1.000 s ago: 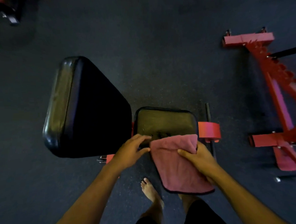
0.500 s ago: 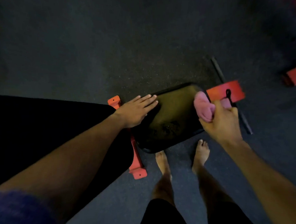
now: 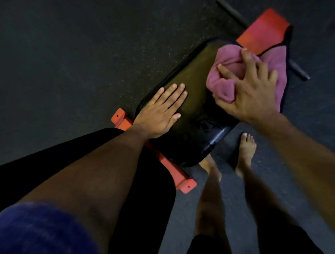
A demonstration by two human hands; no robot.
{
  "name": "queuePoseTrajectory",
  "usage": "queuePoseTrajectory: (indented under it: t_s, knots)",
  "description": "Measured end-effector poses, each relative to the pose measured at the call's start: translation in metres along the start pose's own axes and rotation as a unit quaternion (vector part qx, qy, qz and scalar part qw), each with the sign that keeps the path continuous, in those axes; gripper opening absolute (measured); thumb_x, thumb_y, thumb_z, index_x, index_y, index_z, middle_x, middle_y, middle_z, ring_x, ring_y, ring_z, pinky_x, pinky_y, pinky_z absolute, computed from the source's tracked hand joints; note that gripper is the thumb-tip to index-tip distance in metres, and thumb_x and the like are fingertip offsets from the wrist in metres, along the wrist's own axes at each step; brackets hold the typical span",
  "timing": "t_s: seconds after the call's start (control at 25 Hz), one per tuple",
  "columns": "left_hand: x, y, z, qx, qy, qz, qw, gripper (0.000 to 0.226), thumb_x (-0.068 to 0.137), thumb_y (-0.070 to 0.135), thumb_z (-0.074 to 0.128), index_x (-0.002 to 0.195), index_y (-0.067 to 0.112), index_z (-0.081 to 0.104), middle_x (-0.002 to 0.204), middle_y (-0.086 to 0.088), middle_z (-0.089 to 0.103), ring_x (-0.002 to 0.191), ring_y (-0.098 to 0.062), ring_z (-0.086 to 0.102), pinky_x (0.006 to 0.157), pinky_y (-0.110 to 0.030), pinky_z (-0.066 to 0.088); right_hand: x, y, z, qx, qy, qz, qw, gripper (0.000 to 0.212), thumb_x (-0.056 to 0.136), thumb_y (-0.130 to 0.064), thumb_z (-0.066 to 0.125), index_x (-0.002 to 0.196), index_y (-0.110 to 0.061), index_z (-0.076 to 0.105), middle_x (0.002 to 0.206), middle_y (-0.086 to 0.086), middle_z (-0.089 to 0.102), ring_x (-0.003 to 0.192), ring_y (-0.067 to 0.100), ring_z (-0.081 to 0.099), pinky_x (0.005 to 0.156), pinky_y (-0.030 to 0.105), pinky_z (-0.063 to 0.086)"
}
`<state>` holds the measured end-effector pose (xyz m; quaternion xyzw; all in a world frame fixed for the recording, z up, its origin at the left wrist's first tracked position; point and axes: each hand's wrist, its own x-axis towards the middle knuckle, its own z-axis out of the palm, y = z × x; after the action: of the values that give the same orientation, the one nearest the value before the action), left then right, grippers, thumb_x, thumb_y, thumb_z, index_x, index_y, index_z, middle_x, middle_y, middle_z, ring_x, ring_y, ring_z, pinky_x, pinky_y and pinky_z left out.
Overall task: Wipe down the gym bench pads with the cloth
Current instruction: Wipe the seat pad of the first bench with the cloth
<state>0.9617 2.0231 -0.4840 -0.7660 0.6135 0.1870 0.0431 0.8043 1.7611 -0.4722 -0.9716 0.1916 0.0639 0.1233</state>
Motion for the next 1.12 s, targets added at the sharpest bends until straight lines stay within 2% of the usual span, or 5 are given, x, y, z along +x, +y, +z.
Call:
queuePoseTrajectory:
  t_s: [0.32, 0.52, 0.72, 0.96, 1.12]
  knots:
    - [0.001, -0.006, 0.010, 0.020, 0.022, 0.002, 1.000, 0.065, 0.110, 0.037, 0.031, 0.166, 0.011, 0.010, 0.174, -0.009, 0.006, 0.161, -0.026, 0.003, 0.130, -0.049, 0.008, -0.047, -0.069, 0.035, 0.059, 0.061, 0.038, 0.996, 0.036, 0.084, -0.032, 0.064, 0.118, -0.020, 0.062, 0.115, 0.021, 0.054, 0.089, 0.037, 0.052, 0.071, 0.045, 0.036]
    - [0.000, -0.006, 0.010, 0.028, 0.016, 0.007, 0.999, 0.063, 0.111, 0.035, 0.029, 0.166, 0.010, 0.011, 0.174, -0.012, 0.008, 0.161, -0.028, 0.005, 0.130, -0.050, 0.008, -0.130, -0.187, 0.075, 0.134, 0.018, -0.044, 0.990, 0.035, 0.082, -0.031, 0.071, 0.116, -0.024, 0.066, 0.121, 0.014, 0.056, 0.091, 0.033, 0.053, 0.072, 0.042, 0.033]
    - [0.003, -0.003, 0.010, 0.040, 0.036, 0.006, 0.999, 0.063, 0.110, 0.036, 0.029, 0.165, 0.009, 0.016, 0.173, -0.013, 0.013, 0.161, -0.029, 0.010, 0.130, -0.049, 0.009, -0.121, -0.154, 0.065, 0.092, 0.013, -0.224, 0.970, 0.038, 0.082, -0.024, 0.057, 0.118, -0.028, 0.066, 0.118, 0.009, 0.056, 0.093, 0.032, 0.053, 0.072, 0.041, 0.035]
    - [0.001, -0.002, 0.010, 0.032, 0.037, 0.002, 0.999, 0.064, 0.110, 0.034, 0.032, 0.165, 0.009, 0.014, 0.174, -0.012, 0.010, 0.161, -0.027, 0.007, 0.130, -0.050, 0.010, -0.053, -0.038, 0.033, 0.083, 0.068, 0.087, 0.990, 0.047, 0.090, -0.043, 0.060, 0.134, -0.028, 0.053, 0.141, 0.016, 0.044, 0.121, 0.039, 0.042, 0.096, 0.050, 0.032]
    - [0.002, -0.003, 0.009, 0.040, 0.023, 0.005, 0.999, 0.064, 0.110, 0.034, 0.031, 0.165, 0.008, 0.011, 0.174, -0.013, 0.010, 0.161, -0.028, 0.007, 0.130, -0.051, 0.010, -0.108, -0.132, 0.073, 0.121, 0.077, -0.007, 0.990, 0.049, 0.077, -0.033, 0.070, 0.124, -0.025, 0.061, 0.131, 0.015, 0.052, 0.106, 0.035, 0.046, 0.080, 0.045, 0.037]
